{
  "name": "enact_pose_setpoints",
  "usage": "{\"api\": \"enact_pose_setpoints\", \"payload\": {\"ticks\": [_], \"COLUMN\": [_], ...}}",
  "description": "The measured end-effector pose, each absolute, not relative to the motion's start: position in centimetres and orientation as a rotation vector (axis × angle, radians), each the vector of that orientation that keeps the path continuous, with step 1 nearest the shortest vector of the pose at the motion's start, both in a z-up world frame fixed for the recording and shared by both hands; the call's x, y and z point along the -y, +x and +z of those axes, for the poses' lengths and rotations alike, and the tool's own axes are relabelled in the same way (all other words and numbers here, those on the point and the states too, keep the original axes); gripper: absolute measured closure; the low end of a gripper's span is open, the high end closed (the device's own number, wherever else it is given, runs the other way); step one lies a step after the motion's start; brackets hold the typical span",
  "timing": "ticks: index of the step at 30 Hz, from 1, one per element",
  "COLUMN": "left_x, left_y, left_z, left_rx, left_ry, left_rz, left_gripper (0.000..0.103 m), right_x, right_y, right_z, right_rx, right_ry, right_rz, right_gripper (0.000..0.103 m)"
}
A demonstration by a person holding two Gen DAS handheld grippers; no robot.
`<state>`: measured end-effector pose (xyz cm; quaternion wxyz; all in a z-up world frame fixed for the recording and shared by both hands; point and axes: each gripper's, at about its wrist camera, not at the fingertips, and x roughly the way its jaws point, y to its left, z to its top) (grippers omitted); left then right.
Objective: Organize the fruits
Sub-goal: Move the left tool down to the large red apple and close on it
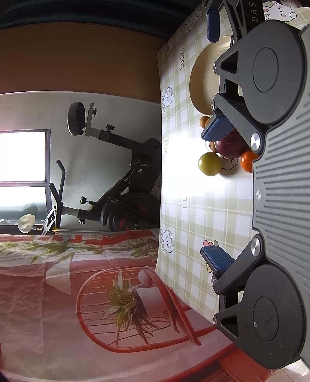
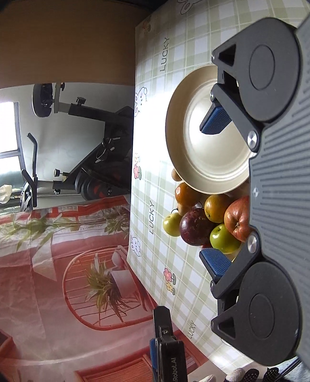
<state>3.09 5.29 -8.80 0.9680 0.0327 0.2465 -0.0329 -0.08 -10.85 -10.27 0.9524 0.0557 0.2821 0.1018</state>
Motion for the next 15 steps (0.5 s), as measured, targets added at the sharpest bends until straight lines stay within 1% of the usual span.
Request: {"api": "enact_pose_setpoints", "payload": {"ticks": [2, 5, 7, 12, 15], "left_x": [-5.4, -5.4, -5.4, -5.5, -5.6], "left_y": [3.1, 3.5, 3.4, 3.4, 3.9], "left_z": [-9.4, -10.2, -10.5, -10.9, -11.2], "left_rx": [-0.520, -0.572, -0.576, -0.588, -0.611], "left_ry": [0.055, 0.045, 0.049, 0.007, -0.004], "left_rz": [-0.086, -0.099, -0.095, -0.065, -0.069], "left_gripper": [0.009, 0.014, 0.014, 0.014, 0.015], "right_x": [10.2, 9.5, 9.3, 9.1, 9.0], "right_y": [-0.1, -0.5, -0.9, -1.4, -1.3], "right_z": [-10.8, -11.5, -12.0, -12.7, -13.1], "right_rx": [-0.571, -0.570, -0.561, -0.557, -0.577], "right_ry": [0.079, 0.042, 0.016, 0.003, 0.014], "right_rz": [0.208, 0.200, 0.202, 0.231, 0.265], "right_gripper": [0.000, 0.000, 0.006, 0.011, 0.011]}}
